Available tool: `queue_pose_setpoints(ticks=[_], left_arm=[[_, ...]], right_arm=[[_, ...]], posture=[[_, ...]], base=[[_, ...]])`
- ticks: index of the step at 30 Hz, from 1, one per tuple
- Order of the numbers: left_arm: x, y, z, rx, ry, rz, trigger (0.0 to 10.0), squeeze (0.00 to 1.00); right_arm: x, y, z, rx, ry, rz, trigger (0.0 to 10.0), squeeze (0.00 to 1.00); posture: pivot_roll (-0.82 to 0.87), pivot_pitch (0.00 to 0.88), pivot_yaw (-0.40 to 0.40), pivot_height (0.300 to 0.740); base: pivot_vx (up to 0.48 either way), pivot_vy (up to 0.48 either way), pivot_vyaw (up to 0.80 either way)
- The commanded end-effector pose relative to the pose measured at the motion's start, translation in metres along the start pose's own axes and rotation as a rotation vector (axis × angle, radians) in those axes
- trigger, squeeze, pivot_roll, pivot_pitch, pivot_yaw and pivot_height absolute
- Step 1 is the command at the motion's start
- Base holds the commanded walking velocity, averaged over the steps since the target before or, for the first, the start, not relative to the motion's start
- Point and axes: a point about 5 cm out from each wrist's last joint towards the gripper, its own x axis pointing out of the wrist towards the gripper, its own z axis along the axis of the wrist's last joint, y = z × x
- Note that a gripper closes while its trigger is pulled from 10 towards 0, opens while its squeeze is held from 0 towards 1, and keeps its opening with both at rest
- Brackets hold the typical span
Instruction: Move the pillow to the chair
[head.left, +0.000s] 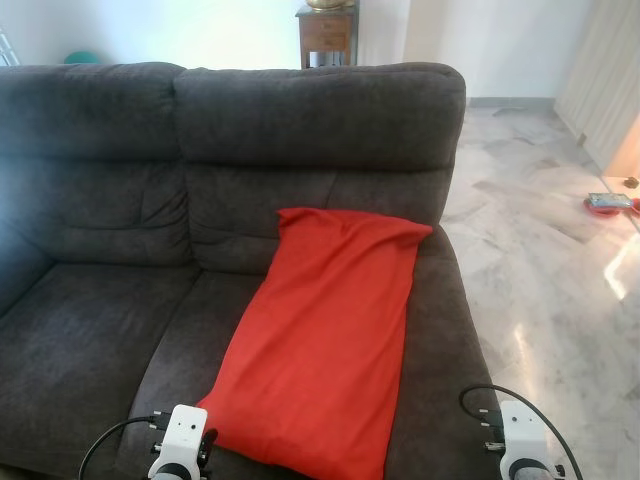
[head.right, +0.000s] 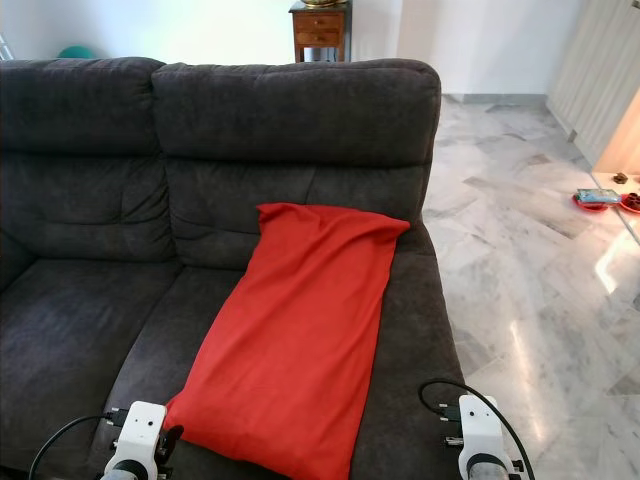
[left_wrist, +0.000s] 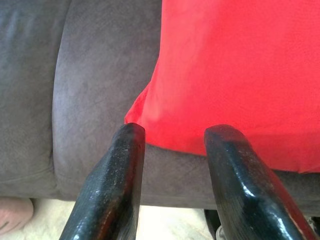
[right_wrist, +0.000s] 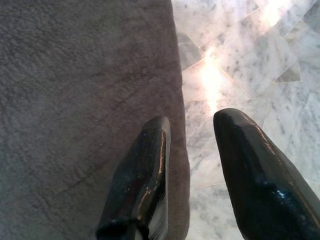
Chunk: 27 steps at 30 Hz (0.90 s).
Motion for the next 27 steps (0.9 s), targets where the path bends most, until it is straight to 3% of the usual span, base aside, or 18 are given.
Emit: queue_pose_setpoints(ticks=[1,13,18,27], left_arm=[[-0.001,0.002,-0.003,0.003,0.015,0.005,10.0,0.0],[-0.002,0.001,-0.011,0.0,0.054,-0.001,10.0,0.0],[-0.004,0.003,-0.016,-0.002,0.083,0.001,10.0,0.0],[-0.005,0.004,-0.022,-0.005,0.118,-0.002,10.0,0.0]], right_arm=[[0.002,0.003,0.005,0.024,-0.015,0.009,10.0,0.0],[0.003,0.011,0.018,0.012,-0.086,0.059,10.0,0.0],[0.003,0.014,0.019,0.016,-0.095,0.076,10.0,0.0],[0.002,0.015,0.018,0.031,-0.092,0.079,10.0,0.0]], posture=[[0.0,0.05,0.03,0.74],[0.0,0.054,0.03,0.74],[0.0,0.051,0.03,0.74],[0.0,0.046,0.031,0.74]], base=[[0.0,0.0,0.0],[0.0,0.0,0.0],[0.0,0.0,0.77],[0.0,0.0,0.0]])
